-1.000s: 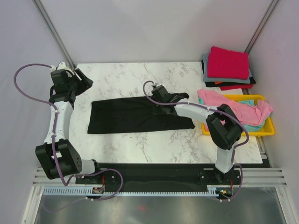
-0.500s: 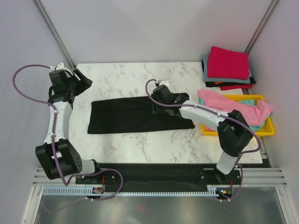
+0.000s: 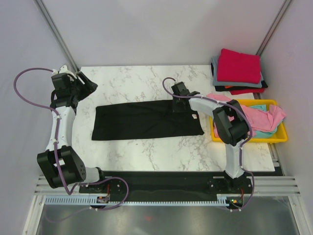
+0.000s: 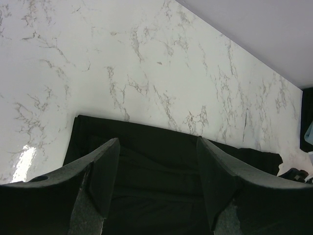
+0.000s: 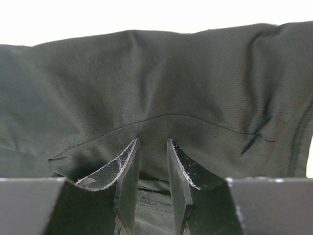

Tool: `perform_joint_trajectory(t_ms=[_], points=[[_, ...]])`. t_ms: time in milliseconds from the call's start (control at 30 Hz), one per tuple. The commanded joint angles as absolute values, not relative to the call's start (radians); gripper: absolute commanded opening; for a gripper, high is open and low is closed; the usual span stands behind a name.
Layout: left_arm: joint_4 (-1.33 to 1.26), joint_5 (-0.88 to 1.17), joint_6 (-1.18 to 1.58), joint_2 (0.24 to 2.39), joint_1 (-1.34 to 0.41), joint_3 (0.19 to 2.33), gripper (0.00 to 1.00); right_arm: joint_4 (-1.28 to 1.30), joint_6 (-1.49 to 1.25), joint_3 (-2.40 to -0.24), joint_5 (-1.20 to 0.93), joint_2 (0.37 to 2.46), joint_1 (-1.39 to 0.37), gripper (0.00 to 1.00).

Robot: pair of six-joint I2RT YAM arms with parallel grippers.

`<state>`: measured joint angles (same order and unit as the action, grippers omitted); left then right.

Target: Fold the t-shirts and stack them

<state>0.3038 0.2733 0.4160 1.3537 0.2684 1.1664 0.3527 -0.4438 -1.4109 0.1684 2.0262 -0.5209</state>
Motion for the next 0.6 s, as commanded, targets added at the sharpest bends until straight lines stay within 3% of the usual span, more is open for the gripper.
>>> perform_joint_trajectory(t_ms=[0, 267, 567], points=[[0.273, 0.304, 0.443, 1.324, 0.273, 1.203, 0.72, 0.336, -0.437, -1.431, 0.13, 2.011, -0.522, 0.36], [0.272, 0.313, 0.448, 1.318, 0.278, 1.206, 0.72, 0.311, -0.486, -1.229, 0.06, 1.841, -0.554, 0.35], [0.271, 0.311, 0.448, 1.318, 0.284, 1.203, 0.72, 0.423, -0.566, -1.104, 0.084, 1.525, -0.767, 0.4]])
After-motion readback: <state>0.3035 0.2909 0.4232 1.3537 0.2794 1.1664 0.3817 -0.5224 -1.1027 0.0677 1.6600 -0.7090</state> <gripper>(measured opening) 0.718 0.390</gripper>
